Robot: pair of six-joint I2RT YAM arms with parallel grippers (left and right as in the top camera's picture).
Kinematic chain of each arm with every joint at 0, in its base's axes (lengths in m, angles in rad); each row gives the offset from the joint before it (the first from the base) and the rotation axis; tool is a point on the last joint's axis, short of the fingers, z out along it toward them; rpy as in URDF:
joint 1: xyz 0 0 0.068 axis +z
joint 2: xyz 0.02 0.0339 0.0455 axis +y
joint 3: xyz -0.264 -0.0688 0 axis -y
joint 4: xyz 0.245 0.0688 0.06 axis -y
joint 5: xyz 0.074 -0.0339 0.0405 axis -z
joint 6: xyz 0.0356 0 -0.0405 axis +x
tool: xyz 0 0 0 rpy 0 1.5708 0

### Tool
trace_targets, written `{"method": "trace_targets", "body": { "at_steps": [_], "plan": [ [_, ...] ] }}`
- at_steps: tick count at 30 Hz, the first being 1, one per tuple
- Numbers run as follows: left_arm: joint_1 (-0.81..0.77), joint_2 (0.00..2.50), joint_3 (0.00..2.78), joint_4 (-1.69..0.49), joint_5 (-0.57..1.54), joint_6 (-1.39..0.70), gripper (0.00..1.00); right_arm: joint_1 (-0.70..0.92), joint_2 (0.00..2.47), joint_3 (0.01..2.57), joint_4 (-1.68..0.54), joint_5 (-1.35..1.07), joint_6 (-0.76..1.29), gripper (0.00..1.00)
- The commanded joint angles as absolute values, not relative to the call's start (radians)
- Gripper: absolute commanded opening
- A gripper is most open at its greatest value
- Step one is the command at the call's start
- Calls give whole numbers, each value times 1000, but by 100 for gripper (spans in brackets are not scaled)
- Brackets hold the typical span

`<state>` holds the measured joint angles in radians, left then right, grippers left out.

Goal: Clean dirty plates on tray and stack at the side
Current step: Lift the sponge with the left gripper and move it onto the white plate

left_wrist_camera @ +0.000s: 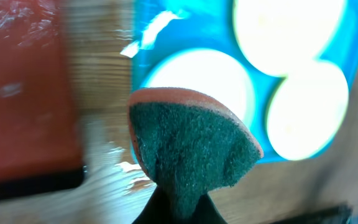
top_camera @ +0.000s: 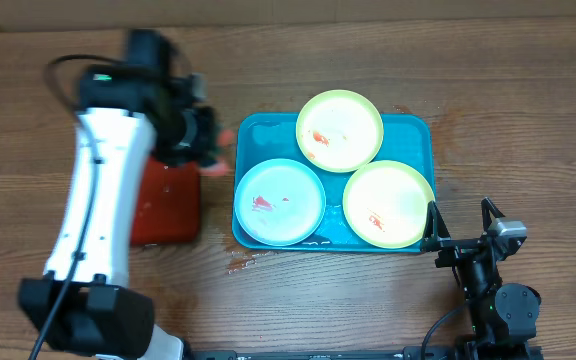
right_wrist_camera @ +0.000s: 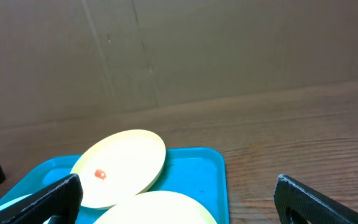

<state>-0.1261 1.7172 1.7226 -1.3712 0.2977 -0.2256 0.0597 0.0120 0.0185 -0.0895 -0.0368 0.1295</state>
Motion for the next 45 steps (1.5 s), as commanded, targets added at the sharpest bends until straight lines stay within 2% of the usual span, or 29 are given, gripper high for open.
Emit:
{"method": "trace_targets", "body": {
  "at_steps": [1,3,7,12,20,22,27,28,29,30,31,32,35,38,40,45],
  "plan": [
    [-264,1733,1604,-1302,331,-253,4,64,3,8,-83,-27,126,100],
    [-335,1733,1529,-1217,302,-306,4,64,3,8,-83,-27,126,100],
    [-503,1734,1295,-895,107,-462,4,64,3,8,-83,-27,126,100],
    [-578,1734,1145,-640,-37,-486,4,64,3,8,-83,-27,126,100],
    [-578,1734,1036,-554,-220,-693,4,64,3,8,-83,-27,126,100],
    [-577,1734,1015,-514,-205,-703,11,64,3,8,-83,-27,126,100],
    [-576,1734,1008,-496,-196,-663,18,64,3,8,-83,-27,126,100],
    [-576,1734,1008,-487,-183,-628,21,64,3,8,-83,-27,126,100],
    [-576,1734,1010,-479,-171,-588,29,64,3,8,-83,-27,126,100],
    [-576,1734,1012,-474,-162,-542,45,64,3,8,-83,-27,126,100],
    [-576,1733,1018,-476,-159,-492,68,64,3,8,-83,-27,126,100],
    [-576,1731,1025,-485,-159,-468,76,64,3,8,-83,-27,126,100],
    [-574,1718,1088,-576,-160,-425,89,64,3,8,-83,-27,126,100],
    [-566,1688,1184,-708,-156,-426,90,64,3,8,-83,-27,126,100],
    [-546,1639,1298,-850,-158,-427,100,64,3,8,-83,-27,126,100],
    [-451,1525,1402,-966,-158,-476,100,64,3,8,-83,-27,126,100]
  ]
}}
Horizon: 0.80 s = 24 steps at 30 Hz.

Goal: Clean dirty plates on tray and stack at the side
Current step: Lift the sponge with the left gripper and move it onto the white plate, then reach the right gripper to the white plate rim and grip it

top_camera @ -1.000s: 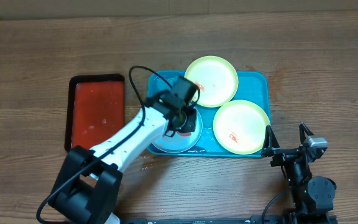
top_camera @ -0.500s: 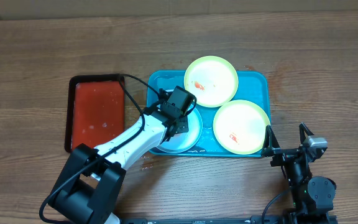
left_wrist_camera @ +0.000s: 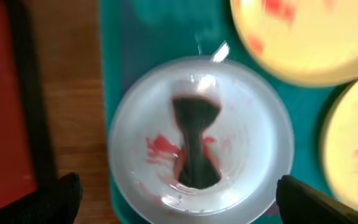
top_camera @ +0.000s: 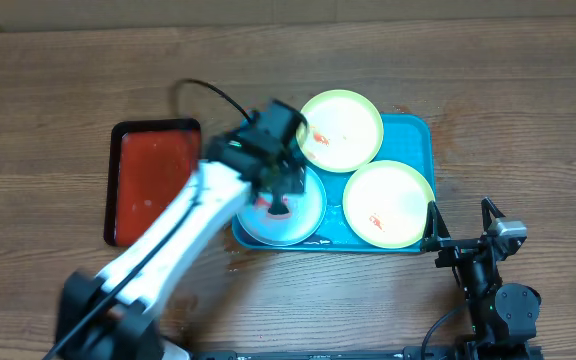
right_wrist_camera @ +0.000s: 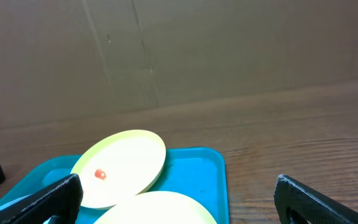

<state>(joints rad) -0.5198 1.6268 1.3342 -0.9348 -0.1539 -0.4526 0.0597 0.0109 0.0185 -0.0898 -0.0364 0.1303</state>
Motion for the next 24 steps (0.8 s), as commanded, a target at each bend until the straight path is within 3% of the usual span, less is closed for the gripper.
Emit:
{"method": "trace_targets", "body": {
  "at_steps": [1,7,15,21,24],
  "plan": [
    [-419,1503,1404,-970,-152,-502,100,64,3,8,-83,-27,126,100],
    [-278,1474,1402,-1031,-77,-524,100,64,3,8,-75,-31,133,100],
    [-242,1530,1399,-1089,2,-524,100,64,3,8,108,-428,377,100],
    [-242,1535,1392,-1092,19,-524,100,63,3,37,658,-484,472,100],
    [-242,1535,1392,-1092,20,-524,100,60,22,172,539,-427,437,100]
  ]
}}
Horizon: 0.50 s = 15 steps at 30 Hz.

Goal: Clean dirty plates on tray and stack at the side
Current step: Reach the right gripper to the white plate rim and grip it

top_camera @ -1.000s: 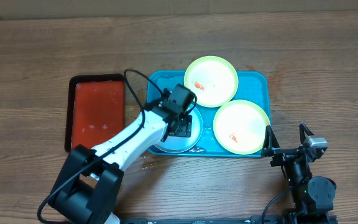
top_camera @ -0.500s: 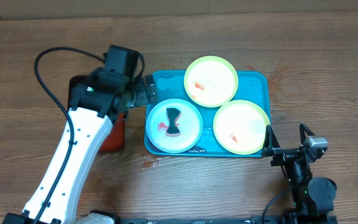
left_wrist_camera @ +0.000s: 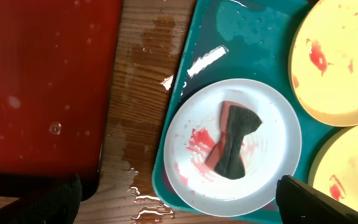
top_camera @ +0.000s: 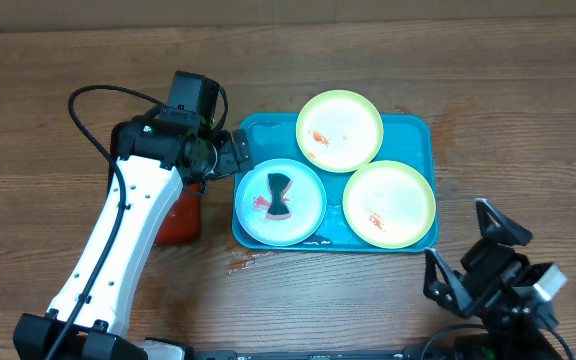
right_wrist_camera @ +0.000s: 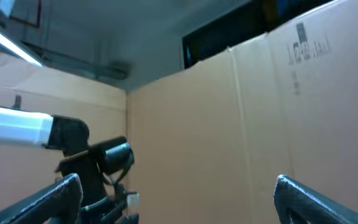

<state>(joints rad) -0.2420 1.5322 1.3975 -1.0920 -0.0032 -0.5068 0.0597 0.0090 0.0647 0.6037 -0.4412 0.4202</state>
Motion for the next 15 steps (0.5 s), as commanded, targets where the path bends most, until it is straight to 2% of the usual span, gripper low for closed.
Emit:
{"method": "trace_targets", "body": {
  "at_steps": [1,5,9,11,15],
  "plan": [
    [-242,1535,1392,-1100,21,-523,100,60,43,235,443,-427,398,100],
    [-242,1535,1392,-1127,23,-523,100,60,257,583,-111,-427,166,100],
    [-242,1535,1392,-1125,23,-524,100,60,652,980,-653,-434,55,100],
    [-242,1535,1392,-1126,23,-524,100,62,810,1108,-770,-504,56,100],
    [-242,1535,1392,-1129,23,-524,100,62,1064,1265,-843,-832,55,100]
  ]
}}
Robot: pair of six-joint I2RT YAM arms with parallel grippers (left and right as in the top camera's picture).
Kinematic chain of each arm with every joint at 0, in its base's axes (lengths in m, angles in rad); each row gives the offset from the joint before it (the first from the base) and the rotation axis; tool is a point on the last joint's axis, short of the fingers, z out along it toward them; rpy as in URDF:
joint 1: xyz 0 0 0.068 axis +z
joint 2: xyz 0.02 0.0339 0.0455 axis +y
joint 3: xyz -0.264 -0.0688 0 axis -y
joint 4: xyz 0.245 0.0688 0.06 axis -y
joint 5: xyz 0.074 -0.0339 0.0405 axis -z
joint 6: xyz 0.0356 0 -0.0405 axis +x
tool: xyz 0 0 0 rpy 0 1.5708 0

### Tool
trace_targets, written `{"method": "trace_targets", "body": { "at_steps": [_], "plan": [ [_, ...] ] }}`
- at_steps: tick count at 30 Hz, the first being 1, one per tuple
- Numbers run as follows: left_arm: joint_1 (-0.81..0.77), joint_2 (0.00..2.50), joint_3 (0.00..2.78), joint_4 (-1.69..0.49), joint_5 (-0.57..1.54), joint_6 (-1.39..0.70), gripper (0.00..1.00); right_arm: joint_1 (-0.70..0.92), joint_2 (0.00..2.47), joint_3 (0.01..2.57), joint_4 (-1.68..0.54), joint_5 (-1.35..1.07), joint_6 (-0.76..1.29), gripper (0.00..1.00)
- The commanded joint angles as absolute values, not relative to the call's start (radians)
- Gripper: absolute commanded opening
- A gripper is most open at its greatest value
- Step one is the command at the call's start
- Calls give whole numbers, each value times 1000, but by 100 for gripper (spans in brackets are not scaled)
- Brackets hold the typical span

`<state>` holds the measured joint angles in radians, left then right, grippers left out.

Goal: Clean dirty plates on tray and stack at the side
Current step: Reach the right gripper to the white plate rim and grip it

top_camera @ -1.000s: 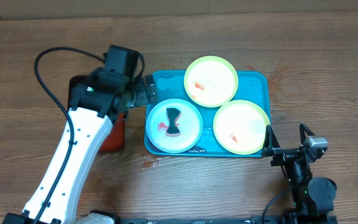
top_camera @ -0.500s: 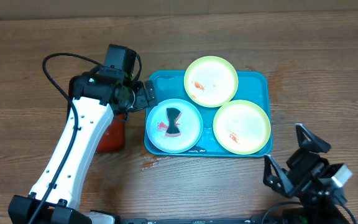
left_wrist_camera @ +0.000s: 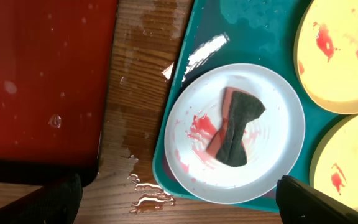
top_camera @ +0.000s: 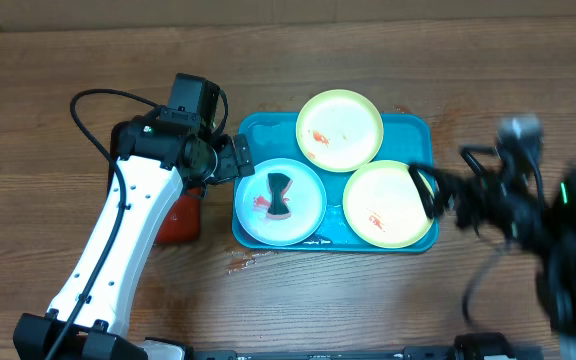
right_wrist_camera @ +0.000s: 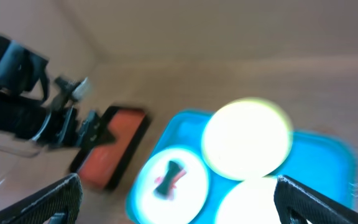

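Note:
A blue tray carries three plates. On the white plate, smeared red, lies a pinched green-and-orange sponge, also seen in the left wrist view and, blurred, in the right wrist view. Two yellow-green plates, the far one and the near one, each carry red stains. My left gripper hangs open and empty above the tray's left edge. My right gripper is open, blurred, beside the near yellow plate, looking down at the tray.
A red basin sits left of the tray, partly under my left arm. Water is spilled on the wood by the tray's near left corner. A cardboard wall stands along the back of the table.
My right arm was low at the table's near right edge with its camera pointing upward. It now reaches toward the tray's right side and looks down on it. The left gripper has barely shifted.
First my left gripper held the sponge between the red basin and the tray while the right arm rested. Then it stood open over the white plate with the sponge lying there. It then hung above the tray's left edge, and the right arm had risen.

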<state>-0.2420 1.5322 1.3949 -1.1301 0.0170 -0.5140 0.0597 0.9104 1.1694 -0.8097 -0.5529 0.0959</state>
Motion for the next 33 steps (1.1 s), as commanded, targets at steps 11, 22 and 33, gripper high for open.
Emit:
{"method": "trace_targets", "body": {
  "at_steps": [11,22,33],
  "plan": [
    [-242,1535,1392,-1129,24,-524,100,300,1526,1307,-720,-470,232,37],
    [-242,1536,1390,-1125,28,-524,100,453,1829,1316,-708,-236,282,55],
    [-242,1549,1328,-1042,99,-515,88,490,1903,1310,-679,-201,292,38]
  ]
}}
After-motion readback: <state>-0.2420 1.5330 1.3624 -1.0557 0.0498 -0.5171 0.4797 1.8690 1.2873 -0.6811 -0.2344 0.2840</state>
